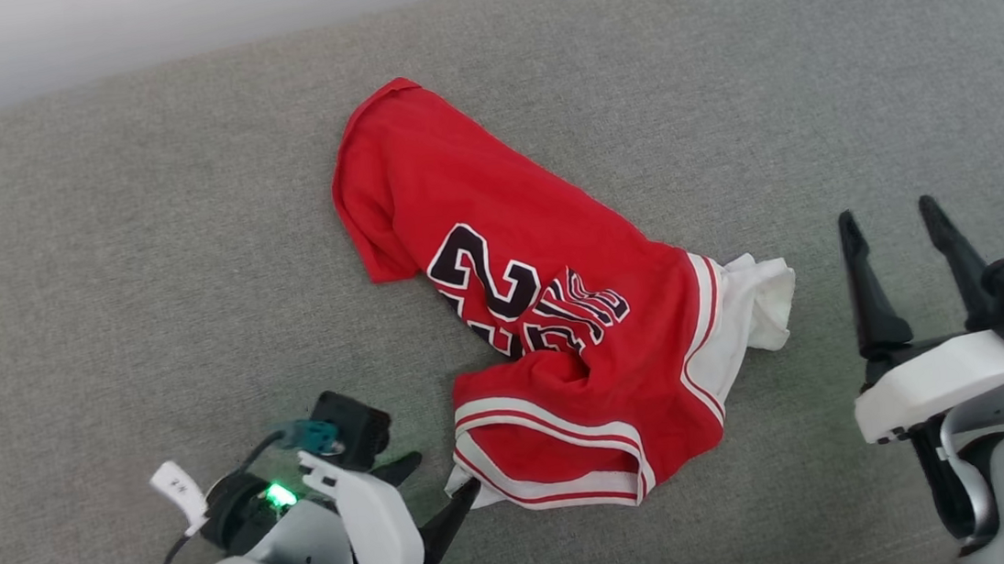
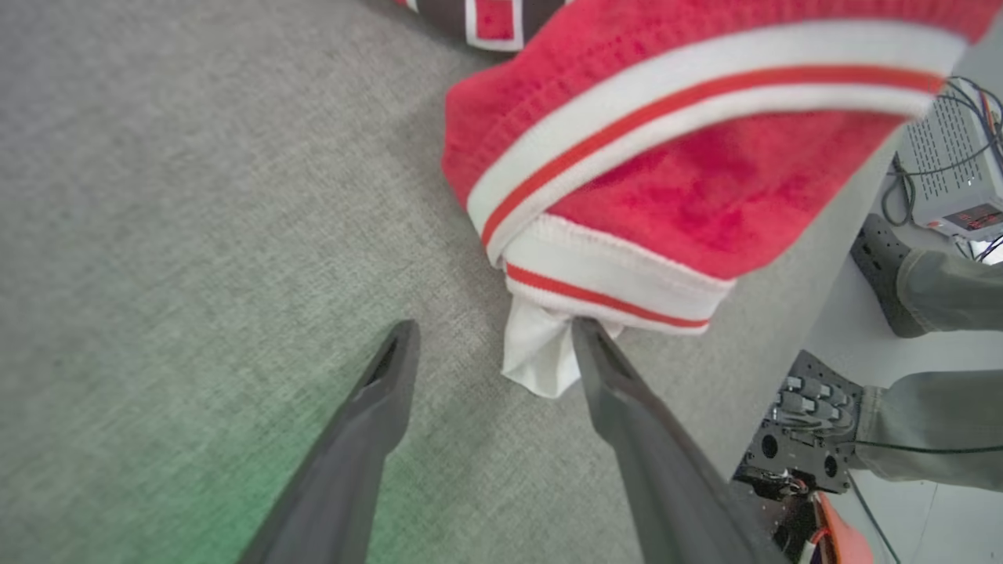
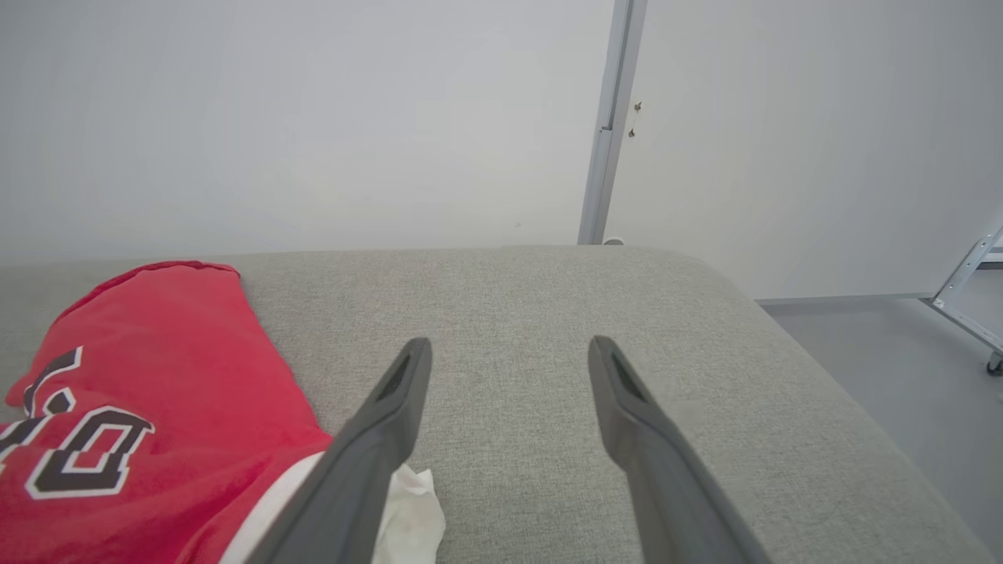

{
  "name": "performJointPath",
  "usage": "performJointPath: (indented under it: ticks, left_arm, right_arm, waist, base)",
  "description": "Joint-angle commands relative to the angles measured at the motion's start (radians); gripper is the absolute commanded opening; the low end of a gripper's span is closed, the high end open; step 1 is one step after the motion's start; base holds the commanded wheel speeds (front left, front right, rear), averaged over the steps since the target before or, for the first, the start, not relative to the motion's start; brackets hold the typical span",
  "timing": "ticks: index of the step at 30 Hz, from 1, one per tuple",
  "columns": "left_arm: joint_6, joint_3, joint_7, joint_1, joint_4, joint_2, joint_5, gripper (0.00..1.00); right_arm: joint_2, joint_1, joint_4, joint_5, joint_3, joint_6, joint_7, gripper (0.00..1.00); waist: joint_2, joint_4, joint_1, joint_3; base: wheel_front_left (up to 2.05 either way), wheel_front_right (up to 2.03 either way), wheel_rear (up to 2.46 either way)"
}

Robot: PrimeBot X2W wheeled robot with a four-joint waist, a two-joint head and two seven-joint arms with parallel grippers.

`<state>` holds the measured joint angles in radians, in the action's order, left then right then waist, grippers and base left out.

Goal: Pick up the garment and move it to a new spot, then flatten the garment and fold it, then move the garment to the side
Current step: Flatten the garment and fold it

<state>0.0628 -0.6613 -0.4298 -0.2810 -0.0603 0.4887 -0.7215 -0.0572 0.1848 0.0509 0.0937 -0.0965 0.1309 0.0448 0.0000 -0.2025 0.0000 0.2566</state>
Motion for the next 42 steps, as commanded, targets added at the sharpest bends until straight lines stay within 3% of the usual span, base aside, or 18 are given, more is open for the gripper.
performJointPath:
  ticks: [1,9,10,11,12,13,21,30,42]
  left_arm:
    - [-0.011,-0.022,-0.032,-0.026,-0.023,0.001,0.034,1.0]
    - [-0.03,-0.082,-0.09,-0.075,-0.107,-0.025,0.096,1.0]
    - [-0.033,-0.088,-0.095,-0.078,-0.119,-0.033,0.1,0.93]
    - [-0.03,-0.096,-0.097,-0.083,-0.128,-0.038,0.103,0.47]
    - [-0.023,-0.103,-0.101,-0.086,-0.136,-0.043,0.104,0.1]
    - [-0.022,-0.109,-0.105,-0.086,-0.145,-0.05,0.102,0.0]
    - [-0.001,-0.12,-0.1,-0.076,-0.163,-0.066,0.071,0.0]
    - [-0.039,-0.064,-0.074,-0.052,-0.088,0.004,0.056,0.0]
    - [-0.206,0.14,-0.071,0.069,0.075,0.293,0.036,0.0]
  right_arm:
    - [0.006,0.011,0.015,0.012,0.011,0.0,0.014,1.0]
    - [0.007,0.03,0.049,0.034,0.049,0.0,0.056,1.0]
    - [0.007,0.033,0.05,0.039,0.051,0.0,0.069,1.0]
    - [0.007,0.036,0.05,0.039,0.052,0.0,0.082,1.0]
    - [0.007,0.038,0.05,0.039,0.056,0.0,0.093,1.0]
    - [0.007,0.042,0.049,0.039,0.059,0.0,0.106,1.0]
    - [0.007,0.043,0.021,0.009,0.026,0.0,0.166,1.0]
    - [0.006,0.018,-0.006,-0.013,-0.014,0.0,0.143,1.0]
    - [0.007,0.006,-0.035,-0.023,-0.02,0.0,0.123,1.0]
  waist:
    - [0.0,-0.004,0.0,0.006]
    - [0.0,-0.007,0.0,0.016]
    - [0.0,-0.006,0.0,0.016]
    - [0.0,-0.006,0.0,0.016]
    - [0.0,-0.005,0.0,0.015]
    - [0.0,-0.004,0.0,0.014]
    - [0.0,0.022,0.0,-0.017]
    - [0.0,0.073,0.0,-0.06]
    - [0.0,0.12,0.0,-0.076]
  base:
    - [0.0,0.0,0.0]
    - [0.0,0.0,0.0]
    - [0.0,0.0,0.0]
    - [0.0,0.0,0.0]
    - [0.0,0.0,0.0]
    - [0.0,0.0,0.0]
    - [0.0,0.0,0.0]
    - [0.0,0.0,0.0]
    - [0.0,0.0,0.0]
